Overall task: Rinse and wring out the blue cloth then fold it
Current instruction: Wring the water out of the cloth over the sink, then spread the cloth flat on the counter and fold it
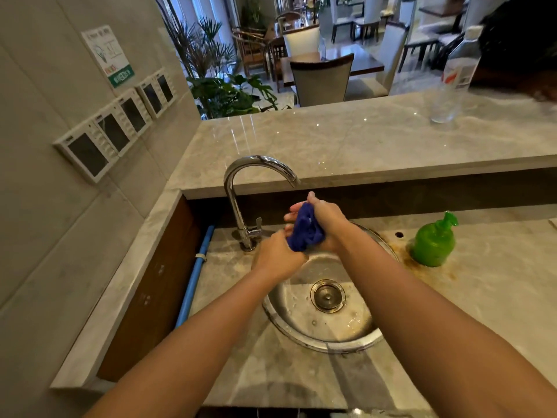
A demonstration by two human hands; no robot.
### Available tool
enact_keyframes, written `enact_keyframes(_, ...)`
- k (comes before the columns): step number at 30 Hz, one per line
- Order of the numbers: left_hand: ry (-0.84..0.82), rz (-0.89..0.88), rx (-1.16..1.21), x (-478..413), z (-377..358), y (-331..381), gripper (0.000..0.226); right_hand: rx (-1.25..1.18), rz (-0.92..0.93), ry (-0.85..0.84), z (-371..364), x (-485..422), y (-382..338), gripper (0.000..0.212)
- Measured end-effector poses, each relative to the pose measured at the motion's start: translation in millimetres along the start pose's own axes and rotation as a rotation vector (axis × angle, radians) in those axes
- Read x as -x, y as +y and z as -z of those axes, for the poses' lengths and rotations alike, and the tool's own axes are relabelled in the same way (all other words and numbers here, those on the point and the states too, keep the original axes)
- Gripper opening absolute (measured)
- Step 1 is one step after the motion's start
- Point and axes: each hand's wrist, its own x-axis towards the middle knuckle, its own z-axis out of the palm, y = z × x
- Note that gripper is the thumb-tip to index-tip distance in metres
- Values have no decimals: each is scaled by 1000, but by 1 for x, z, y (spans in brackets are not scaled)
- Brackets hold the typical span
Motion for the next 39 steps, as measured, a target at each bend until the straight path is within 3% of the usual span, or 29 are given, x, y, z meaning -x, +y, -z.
enact_keyframes(3,-144,114,292,10,26,-1,47,464,110,32,6,12,-4,59)
enact_keyframes(8,-304,422,838,34,57,-9,28,661,116,-141,7,25,0,73)
enact_keyframes(11,-264,511,1070,46,57,-14,28,719,76,-238,2,35,1,72)
enact_keyframes(17,-44,501,1334,59,59,-14,35,649,40,-515,6,49,-2,41)
enact_keyframes(21,120,559,1286,74,58,-12,29,637,10,-608,17,54,-12,48)
enact_keyframes(23,262,575,1228,81,53,-8,24,733,39,-612,24,54,-14,50)
enact_keyframes(26,435,553,1179,88,35,-1,38,923,97,-566,41,53,-16,52)
enact_keyframes(30,592,612,1007,103,1,17,39,1065,210,-537,74,53,-16,61)
enact_keyframes(34,492,631,905,131,-43,59,35,1089,266,-625,104,71,-24,57)
enact_keyframes(37,334,605,868,149,-75,89,37,1058,274,-646,115,86,-30,67)
enact_keyframes(39,312,621,832,162,-89,107,39,1051,279,-652,122,99,-35,71)
